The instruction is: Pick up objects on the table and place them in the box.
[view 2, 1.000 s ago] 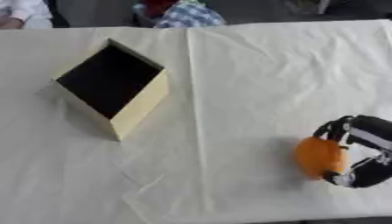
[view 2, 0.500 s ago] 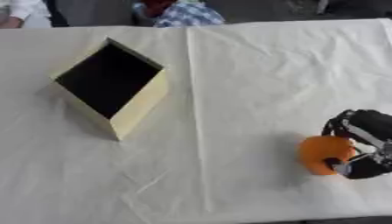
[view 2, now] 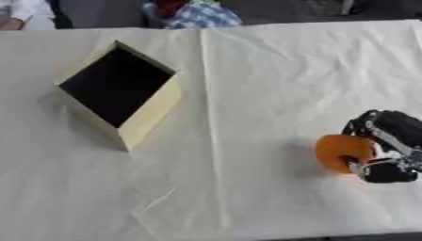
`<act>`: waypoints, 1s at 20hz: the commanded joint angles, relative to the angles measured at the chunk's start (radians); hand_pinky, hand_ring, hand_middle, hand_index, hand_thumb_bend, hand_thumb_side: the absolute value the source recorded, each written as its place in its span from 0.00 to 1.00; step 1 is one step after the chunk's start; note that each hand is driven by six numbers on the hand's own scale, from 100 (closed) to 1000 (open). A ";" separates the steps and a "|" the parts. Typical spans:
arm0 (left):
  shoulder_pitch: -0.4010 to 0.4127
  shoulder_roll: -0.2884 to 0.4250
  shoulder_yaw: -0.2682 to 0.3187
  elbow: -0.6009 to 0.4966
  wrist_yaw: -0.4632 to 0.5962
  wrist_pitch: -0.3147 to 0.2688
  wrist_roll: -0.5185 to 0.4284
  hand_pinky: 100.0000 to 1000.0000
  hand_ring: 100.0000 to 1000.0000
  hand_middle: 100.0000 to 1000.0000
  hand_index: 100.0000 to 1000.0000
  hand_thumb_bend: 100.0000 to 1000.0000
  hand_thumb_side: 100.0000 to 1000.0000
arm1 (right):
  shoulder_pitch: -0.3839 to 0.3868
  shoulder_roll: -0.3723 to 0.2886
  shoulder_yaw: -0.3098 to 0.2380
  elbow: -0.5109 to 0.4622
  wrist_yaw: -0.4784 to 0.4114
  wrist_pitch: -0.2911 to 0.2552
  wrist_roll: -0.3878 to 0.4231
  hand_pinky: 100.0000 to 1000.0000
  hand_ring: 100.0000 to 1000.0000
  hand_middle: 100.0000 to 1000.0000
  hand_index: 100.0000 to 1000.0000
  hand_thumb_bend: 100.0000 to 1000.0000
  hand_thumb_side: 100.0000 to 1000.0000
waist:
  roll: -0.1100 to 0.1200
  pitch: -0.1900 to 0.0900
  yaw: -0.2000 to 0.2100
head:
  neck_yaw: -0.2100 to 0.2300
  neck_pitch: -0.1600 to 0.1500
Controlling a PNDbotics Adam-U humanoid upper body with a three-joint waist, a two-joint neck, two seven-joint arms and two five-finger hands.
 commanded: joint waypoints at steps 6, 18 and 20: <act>-0.012 0.010 0.003 -0.019 0.002 -0.001 -0.001 0.67 0.75 0.76 0.70 0.00 0.75 | -0.109 -0.077 -0.062 -0.015 -0.031 -0.048 -0.052 0.23 0.48 0.43 0.57 0.03 0.00 | -0.005 -0.019 0.004 | -0.006 -0.005; -0.032 0.014 -0.009 -0.019 0.018 -0.003 -0.012 0.67 0.75 0.76 0.70 0.00 0.75 | -0.473 -0.143 0.008 -0.015 -0.128 -0.078 0.080 0.25 0.49 0.43 0.58 0.00 0.00 | -0.015 -0.015 0.046 | -0.063 -0.016; -0.037 0.014 -0.012 -0.019 0.022 -0.003 -0.015 0.67 0.75 0.76 0.70 0.00 0.75 | -0.556 -0.124 0.031 -0.015 -0.134 -0.078 0.112 0.24 0.49 0.43 0.58 0.00 0.00 | -0.018 -0.013 0.057 | -0.080 -0.019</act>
